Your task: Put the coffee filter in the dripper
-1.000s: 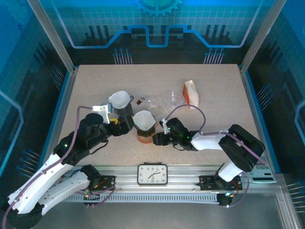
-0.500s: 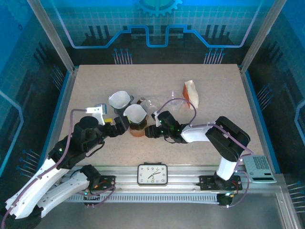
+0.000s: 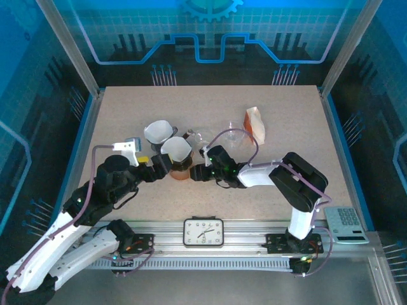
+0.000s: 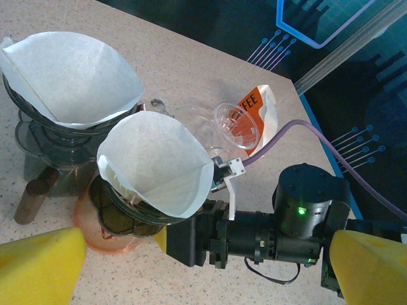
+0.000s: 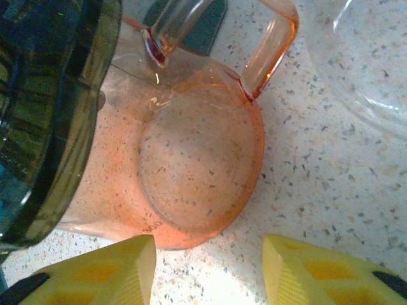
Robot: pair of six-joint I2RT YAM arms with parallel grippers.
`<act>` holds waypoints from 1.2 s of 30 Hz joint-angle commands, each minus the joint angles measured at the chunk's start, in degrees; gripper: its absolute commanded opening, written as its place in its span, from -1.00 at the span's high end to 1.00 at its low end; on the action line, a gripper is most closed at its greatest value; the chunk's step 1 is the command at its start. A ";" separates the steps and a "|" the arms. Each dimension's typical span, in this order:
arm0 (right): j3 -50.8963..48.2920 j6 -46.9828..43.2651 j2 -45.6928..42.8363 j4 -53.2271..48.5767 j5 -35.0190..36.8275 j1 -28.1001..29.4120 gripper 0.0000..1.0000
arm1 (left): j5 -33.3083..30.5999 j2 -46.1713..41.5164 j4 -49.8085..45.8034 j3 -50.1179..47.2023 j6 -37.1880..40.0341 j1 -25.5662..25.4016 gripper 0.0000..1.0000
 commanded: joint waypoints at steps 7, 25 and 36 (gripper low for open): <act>-6.31 -1.85 -16.94 -14.59 5.88 0.46 -0.07 | -1.27 2.03 3.97 -0.77 0.70 0.38 -0.98; 32.44 -15.57 -5.28 -52.45 15.00 -10.87 -0.06 | -1.45 4.79 3.51 -5.03 -3.53 0.38 -0.98; 46.22 -17.78 8.57 -56.13 13.91 -12.93 0.02 | -1.87 2.69 2.78 -5.76 -4.57 0.33 -0.98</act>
